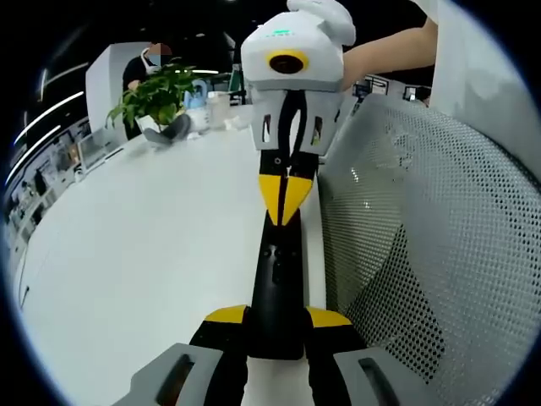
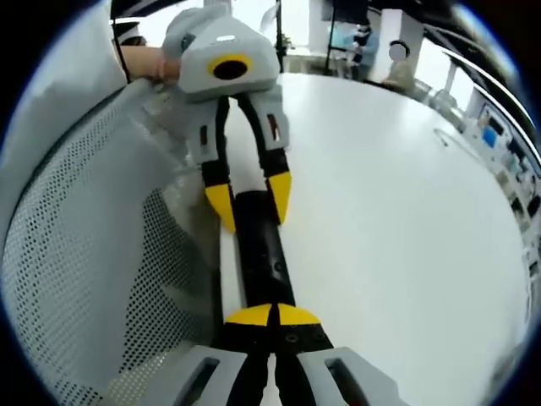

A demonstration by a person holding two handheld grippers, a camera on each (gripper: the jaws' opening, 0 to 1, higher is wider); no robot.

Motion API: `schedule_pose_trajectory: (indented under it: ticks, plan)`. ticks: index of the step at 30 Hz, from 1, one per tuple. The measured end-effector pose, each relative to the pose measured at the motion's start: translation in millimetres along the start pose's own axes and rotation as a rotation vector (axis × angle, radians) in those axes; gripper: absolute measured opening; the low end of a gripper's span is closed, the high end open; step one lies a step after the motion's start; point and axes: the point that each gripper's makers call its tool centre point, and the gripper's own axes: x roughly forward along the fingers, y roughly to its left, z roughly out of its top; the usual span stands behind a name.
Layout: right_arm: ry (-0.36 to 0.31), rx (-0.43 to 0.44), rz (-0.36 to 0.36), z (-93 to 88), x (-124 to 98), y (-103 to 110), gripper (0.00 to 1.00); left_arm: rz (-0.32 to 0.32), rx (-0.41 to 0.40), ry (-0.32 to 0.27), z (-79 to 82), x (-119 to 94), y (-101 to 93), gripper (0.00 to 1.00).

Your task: Press the specified remote control buttons in sequence, fully releasing each button before pressing the next.

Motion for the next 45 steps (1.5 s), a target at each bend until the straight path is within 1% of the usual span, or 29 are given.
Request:
schedule_pose_trajectory:
  ticks: [1,4,8,15,17,18,19,20,23,24,27,29,32,33,36,38,39,40,42,43,44,45]
  plan:
    - [-0.031,0.034,-0.007,0.9,0.0,-0.5,0.00,0.000,0.000,0.000,0.1,-0.1,0.0,0.25]
    - [-0.078,0.061,-0.019,0.8,-0.9,-0.9,0.00,0.000,0.000,-0.001,0.1,-0.2,0.1,0.25]
    - [-0.108,0.090,-0.030,1.3,-0.8,-1.0,0.00,0.000,0.000,-0.001,0.2,-0.3,0.0,0.25]
    - [-0.111,0.029,-0.038,6.7,2.5,1.3,0.00,0.000,0.000,0.000,0.1,-0.1,0.1,0.25]
    - [-0.085,-0.030,-0.037,7.4,3.6,1.7,0.00,0.000,0.000,0.000,0.1,-0.2,0.1,0.25]
    - [-0.073,-0.045,-0.033,7.7,4.2,2.6,0.00,0.000,0.000,0.000,0.0,-0.2,0.1,0.25]
    - [-0.051,-0.073,-0.033,7.7,4.7,2.0,0.00,0.000,0.000,0.001,0.2,-0.3,0.1,0.25]
    - [-0.037,-0.075,-0.031,8.2,5.5,1.9,0.00,0.000,-0.001,0.001,0.2,-0.3,0.1,0.25]
    - [0.034,-0.080,-0.017,7.6,6.7,1.4,0.00,0.000,0.000,0.001,0.1,-0.1,0.2,0.25]
    - [0.070,-0.107,-0.006,7.1,6.6,1.6,0.00,-0.001,0.000,0.001,0.1,-0.1,0.2,0.25]
    - [0.141,-0.174,0.024,7.1,7.7,2.1,0.00,-0.001,0.000,0.001,0.1,-0.1,0.2,0.25]
    - [0.168,-0.191,0.035,7.4,8.5,2.2,0.00,-0.001,0.000,0.001,0.0,0.0,0.3,0.25]
    - [0.177,-0.192,0.040,7.0,8.8,1.6,0.00,-0.001,-0.001,0.001,0.1,-0.2,0.3,0.25]
    - [0.171,-0.185,0.042,6.5,8.4,1.1,0.00,0.000,-0.001,0.001,0.0,-0.1,0.3,0.25]
    - [0.095,-0.081,0.036,7.7,7.6,0.6,0.00,0.000,-0.002,0.000,-0.1,-0.1,0.4,0.25]
    - [0.017,-0.027,0.015,8.5,6.6,-0.6,0.00,0.000,-0.001,0.000,-0.1,-0.1,0.4,0.25]
    - [-0.007,-0.007,0.006,8.6,6.3,-0.3,0.00,-0.001,-0.001,0.000,-0.1,-0.1,0.3,0.25]
    - [-0.045,0.033,-0.007,9.2,6.0,-0.6,0.00,-0.001,-0.001,0.000,-0.1,-0.1,0.3,0.25]
    - [-0.098,0.096,-0.020,10.8,6.0,-0.6,0.00,-0.001,0.001,0.001,-0.1,-0.1,0.3,0.25]
    - [-0.144,0.128,-0.025,12.0,6.1,-0.5,0.00,-0.001,0.000,0.001,-0.2,-0.1,0.3,0.25]
    - [-0.157,0.140,-0.027,12.4,6.2,-0.5,0.00,-0.001,0.000,0.001,-0.2,-0.2,0.4,0.25]
    - [-0.206,0.187,-0.029,14.5,6.4,0.1,0.00,-0.001,0.000,0.000,-0.2,-0.1,0.4,0.25]
